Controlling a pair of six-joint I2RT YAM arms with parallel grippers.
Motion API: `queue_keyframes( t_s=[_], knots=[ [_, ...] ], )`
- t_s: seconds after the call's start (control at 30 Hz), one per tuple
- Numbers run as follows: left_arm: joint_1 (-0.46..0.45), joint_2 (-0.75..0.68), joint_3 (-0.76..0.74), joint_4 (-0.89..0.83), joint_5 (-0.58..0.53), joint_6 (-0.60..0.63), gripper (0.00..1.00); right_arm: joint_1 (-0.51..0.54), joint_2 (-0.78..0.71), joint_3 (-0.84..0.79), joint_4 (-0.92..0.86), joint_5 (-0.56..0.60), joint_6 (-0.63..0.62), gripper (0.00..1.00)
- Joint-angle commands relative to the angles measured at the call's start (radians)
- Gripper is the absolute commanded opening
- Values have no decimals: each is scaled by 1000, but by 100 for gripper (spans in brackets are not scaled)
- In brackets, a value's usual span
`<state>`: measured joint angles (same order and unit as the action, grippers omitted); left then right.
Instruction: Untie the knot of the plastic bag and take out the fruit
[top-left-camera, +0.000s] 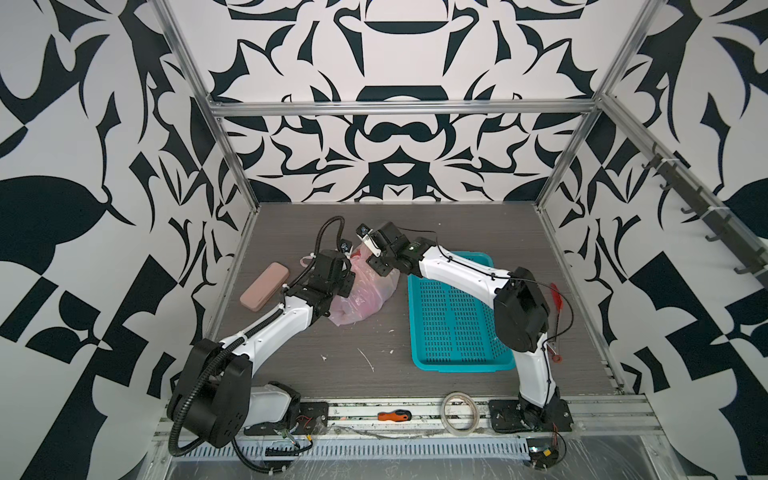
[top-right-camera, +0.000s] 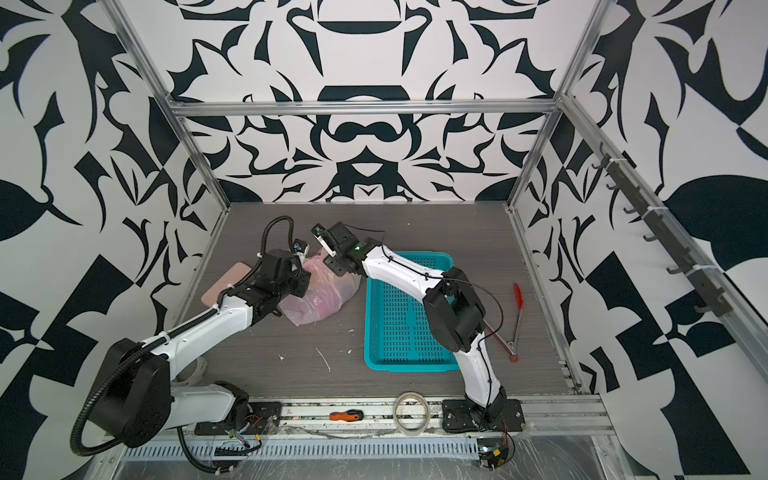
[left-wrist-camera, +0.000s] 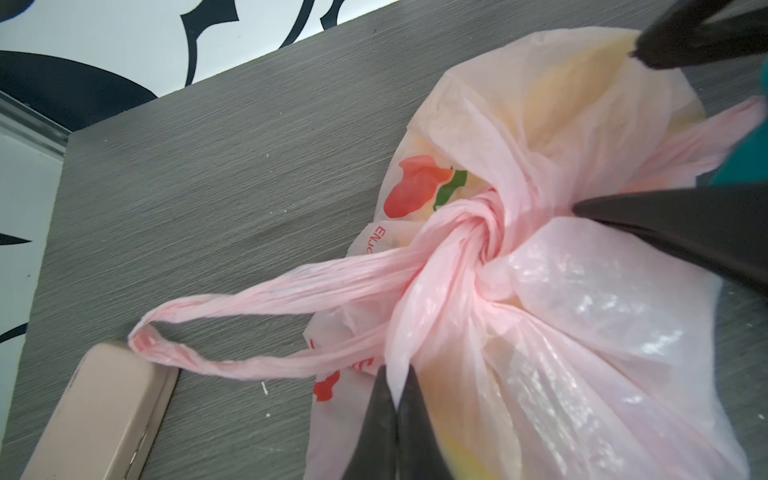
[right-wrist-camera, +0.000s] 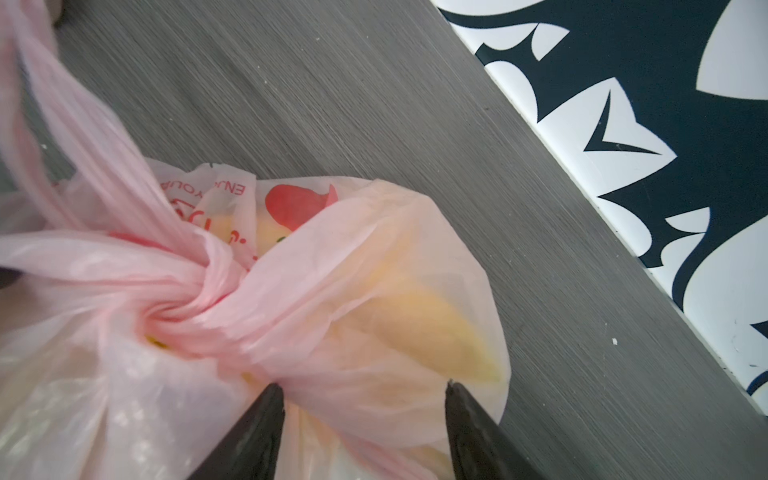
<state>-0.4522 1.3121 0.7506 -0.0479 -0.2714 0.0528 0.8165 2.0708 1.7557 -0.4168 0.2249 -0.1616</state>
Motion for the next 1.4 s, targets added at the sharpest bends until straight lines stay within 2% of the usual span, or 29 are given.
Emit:
queue_keyframes(
  t_s=[0.0, 0.27, 0.3, 0.37, 0.47, 0.5, 1.0, 1.17, 1.37],
  knots=[
    [6, -21, 12, 36, 19, 6, 0, 7, -4, 59, -1, 3, -18, 63],
    [16, -29, -7, 65, 43, 2, 0, 11, 38, 86, 35, -23, 4, 46],
    [20, -29, -9, 70, 48, 2, 0, 11, 40, 87, 41, -61, 9, 43],
    [28, -30, -11, 75, 54, 3, 0, 12, 41, 88, 46, -67, 16, 33],
    [42, -30, -13, 80, 60, 2, 0, 10, 33, 80, 52, -69, 26, 6],
    [47, -30, -13, 80, 62, 2, 0, 10, 26, 71, 58, -68, 32, 0],
    [166, -64, 17, 37, 47, -31, 0, 12, -160, -97, 67, -70, 137, 0],
    [214, -69, 20, 13, -9, -85, 0, 10, -244, -166, 66, -66, 158, 0],
    [262, -114, -9, 27, 4, -137, 0, -17, -311, -231, 61, -56, 188, 0]
  ],
)
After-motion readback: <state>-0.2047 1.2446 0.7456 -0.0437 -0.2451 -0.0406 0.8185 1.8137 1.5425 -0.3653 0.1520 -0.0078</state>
